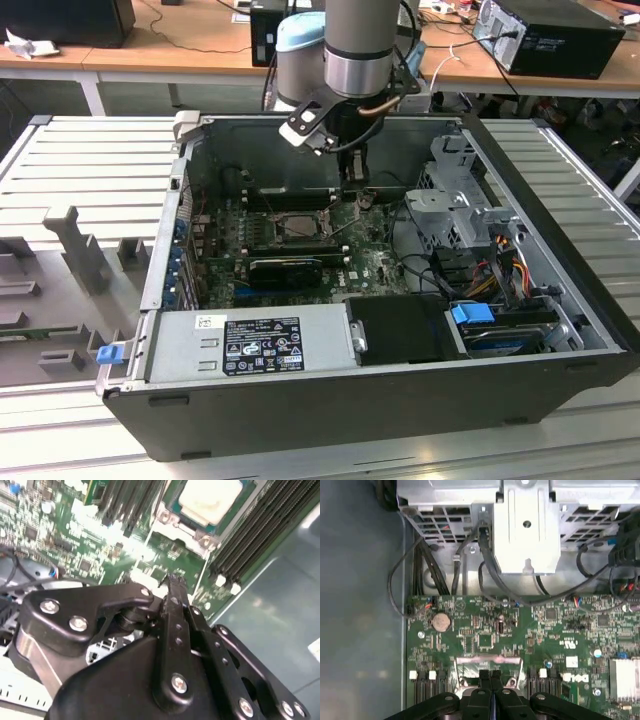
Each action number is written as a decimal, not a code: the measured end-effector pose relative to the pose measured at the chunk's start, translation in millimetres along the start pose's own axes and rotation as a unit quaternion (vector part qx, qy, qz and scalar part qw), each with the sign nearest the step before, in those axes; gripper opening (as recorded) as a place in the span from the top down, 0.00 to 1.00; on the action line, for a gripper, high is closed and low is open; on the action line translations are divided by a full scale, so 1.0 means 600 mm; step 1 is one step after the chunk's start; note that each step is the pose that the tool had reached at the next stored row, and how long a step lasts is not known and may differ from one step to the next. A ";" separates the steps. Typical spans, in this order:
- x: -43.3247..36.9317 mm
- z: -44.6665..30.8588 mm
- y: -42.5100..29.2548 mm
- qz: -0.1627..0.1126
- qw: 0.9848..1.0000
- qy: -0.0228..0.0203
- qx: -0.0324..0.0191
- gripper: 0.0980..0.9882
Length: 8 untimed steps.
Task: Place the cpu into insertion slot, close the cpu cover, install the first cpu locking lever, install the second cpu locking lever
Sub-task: 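Close the cpu cover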
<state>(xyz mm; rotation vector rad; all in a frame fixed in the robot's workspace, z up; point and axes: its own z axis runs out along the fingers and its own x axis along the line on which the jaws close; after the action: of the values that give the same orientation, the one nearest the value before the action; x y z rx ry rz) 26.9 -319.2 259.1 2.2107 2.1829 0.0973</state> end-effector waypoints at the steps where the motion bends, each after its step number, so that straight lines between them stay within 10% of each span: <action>1: 0.000 0.001 0.008 -0.002 1.000 0.000 0.001 0.99; 8: 0.001 0.008 0.052 -0.012 1.000 0.001 0.004 0.99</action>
<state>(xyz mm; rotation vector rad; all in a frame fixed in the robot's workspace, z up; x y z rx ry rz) 58.2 -319.1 256.5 2.1897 2.2140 0.0890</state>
